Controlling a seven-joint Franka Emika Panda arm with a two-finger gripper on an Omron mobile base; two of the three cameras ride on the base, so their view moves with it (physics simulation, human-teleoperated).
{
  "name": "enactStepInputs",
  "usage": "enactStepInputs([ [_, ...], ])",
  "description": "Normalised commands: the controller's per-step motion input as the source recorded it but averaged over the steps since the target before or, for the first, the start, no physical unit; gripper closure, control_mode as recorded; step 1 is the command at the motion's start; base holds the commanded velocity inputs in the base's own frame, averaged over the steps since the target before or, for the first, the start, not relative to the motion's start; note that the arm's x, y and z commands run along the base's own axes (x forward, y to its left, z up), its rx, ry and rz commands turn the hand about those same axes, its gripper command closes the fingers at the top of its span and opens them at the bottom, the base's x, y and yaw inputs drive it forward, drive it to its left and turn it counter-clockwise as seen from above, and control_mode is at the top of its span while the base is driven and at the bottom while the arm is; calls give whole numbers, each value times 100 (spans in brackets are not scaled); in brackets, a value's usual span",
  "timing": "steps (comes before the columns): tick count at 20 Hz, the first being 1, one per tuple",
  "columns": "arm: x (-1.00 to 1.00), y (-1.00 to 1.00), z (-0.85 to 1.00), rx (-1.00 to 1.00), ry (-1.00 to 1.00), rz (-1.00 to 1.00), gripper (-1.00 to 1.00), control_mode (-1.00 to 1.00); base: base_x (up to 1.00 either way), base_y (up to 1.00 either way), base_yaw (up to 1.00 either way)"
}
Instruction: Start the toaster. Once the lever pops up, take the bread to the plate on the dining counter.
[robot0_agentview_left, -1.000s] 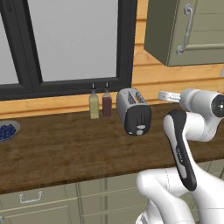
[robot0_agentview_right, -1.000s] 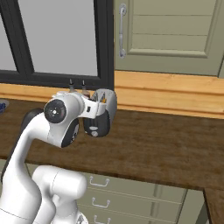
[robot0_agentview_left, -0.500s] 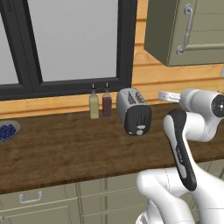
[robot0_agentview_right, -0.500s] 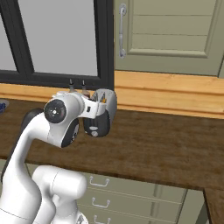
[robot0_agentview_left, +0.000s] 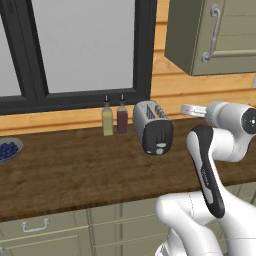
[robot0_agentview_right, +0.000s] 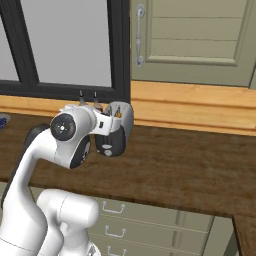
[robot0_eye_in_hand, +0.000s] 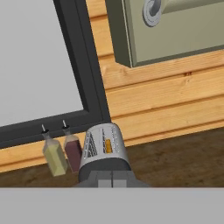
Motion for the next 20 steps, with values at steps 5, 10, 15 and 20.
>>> enactStepInputs([
  [5,0,0,0,0,0,0,100,-100,0,0,0],
  [10,0,0,0,0,0,0,100,-100,0,0,0],
  [15,0,0,0,0,0,0,100,-100,0,0,0],
  [20,0,0,0,0,0,0,100,-100,0,0,0],
])
